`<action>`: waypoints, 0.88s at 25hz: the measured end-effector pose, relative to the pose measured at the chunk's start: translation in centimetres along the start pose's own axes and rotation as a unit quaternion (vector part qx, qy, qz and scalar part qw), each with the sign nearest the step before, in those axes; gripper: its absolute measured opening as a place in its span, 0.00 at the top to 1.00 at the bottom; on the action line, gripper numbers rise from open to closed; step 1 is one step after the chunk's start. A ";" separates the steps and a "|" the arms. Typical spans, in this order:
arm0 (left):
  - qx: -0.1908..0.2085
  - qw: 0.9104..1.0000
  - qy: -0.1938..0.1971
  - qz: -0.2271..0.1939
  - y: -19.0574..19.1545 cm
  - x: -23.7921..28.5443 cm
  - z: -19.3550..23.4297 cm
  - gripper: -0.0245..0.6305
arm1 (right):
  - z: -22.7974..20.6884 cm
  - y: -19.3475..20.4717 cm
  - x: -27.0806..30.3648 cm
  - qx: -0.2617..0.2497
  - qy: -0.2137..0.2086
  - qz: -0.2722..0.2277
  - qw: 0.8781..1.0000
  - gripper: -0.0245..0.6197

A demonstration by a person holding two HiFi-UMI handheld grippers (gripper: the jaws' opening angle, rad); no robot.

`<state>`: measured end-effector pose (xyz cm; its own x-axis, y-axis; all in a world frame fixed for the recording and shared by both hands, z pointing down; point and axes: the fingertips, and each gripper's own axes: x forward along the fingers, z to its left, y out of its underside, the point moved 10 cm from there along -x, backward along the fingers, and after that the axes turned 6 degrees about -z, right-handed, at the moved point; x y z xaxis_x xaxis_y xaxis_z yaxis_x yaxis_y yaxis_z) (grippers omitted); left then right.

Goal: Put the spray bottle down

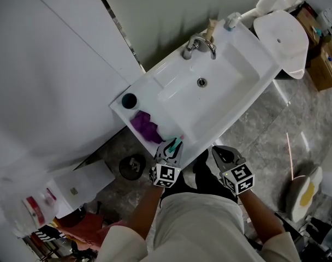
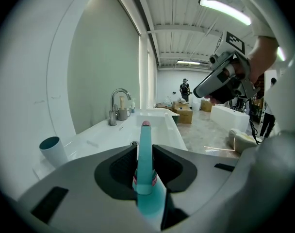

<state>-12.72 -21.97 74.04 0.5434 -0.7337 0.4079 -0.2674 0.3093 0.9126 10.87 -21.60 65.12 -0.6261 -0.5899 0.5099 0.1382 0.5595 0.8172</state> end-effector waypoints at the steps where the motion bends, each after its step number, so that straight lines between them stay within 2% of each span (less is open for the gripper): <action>1: 0.001 1.000 -0.001 0.000 0.0 0.0 -0.1 0.81 | 0.0 0.1 0.0 0.003 0.001 0.001 1.000 0.95; 9: -0.001 1.000 -0.013 0.010 0.4 -0.7 -0.3 0.80 | 0.6 0.8 0.2 0.006 0.000 0.005 1.000 0.95; 22: -0.014 1.000 -0.017 0.011 0.4 -1.3 -0.2 0.72 | 0.4 1.0 -0.5 0.012 0.011 0.002 1.000 0.95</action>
<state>-13.33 -20.77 73.92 0.5098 -0.7467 0.4271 -0.2556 0.3426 0.9040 11.06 -20.49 65.59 -0.6083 -0.6005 0.5191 0.1220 0.5755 0.8087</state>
